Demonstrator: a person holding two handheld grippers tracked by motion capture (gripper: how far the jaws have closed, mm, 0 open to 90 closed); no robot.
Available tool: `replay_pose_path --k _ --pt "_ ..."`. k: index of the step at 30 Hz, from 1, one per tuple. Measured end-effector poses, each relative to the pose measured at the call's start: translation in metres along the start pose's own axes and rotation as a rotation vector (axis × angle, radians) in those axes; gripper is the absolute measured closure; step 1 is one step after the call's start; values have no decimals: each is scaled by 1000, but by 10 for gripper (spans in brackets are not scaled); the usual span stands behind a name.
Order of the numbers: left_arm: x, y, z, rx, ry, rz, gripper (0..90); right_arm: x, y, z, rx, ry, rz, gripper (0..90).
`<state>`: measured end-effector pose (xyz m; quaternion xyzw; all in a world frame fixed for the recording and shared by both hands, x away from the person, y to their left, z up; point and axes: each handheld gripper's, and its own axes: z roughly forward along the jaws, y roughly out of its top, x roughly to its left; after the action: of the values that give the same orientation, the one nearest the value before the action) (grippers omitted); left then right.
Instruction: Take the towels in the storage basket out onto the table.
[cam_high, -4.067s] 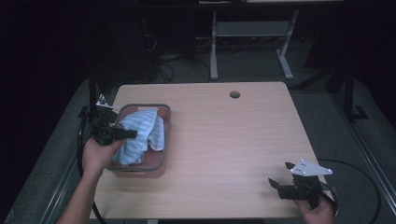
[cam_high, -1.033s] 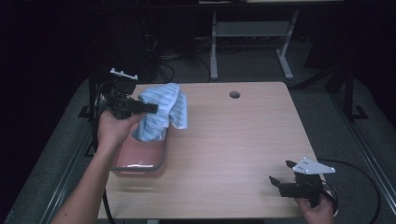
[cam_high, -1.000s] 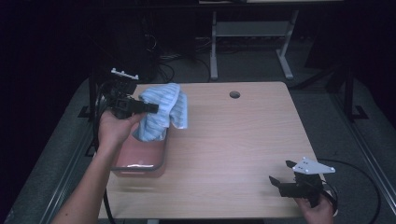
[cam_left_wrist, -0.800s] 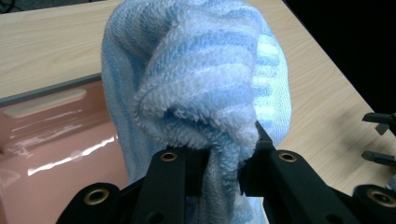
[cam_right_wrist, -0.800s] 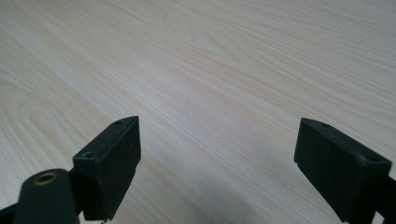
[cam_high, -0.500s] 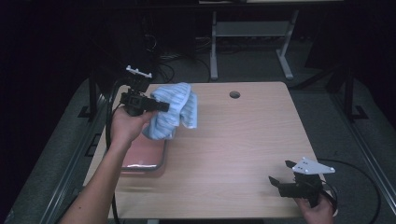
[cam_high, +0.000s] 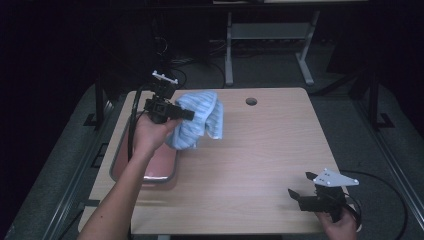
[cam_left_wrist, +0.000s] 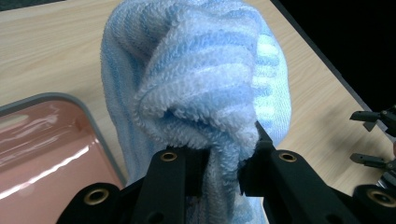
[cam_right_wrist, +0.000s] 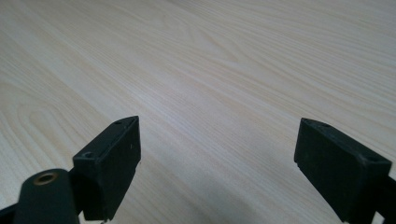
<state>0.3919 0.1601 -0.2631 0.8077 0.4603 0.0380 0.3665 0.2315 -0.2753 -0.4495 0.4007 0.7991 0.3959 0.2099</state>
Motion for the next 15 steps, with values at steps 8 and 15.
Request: replay_pose_path --k 8,15 --pt "-5 4 10 11 -12 6 742 0 0 0 1 -1 2 142" --pt "-9 6 19 20 -22 15 742 0 1 1 2 0 -1 142"
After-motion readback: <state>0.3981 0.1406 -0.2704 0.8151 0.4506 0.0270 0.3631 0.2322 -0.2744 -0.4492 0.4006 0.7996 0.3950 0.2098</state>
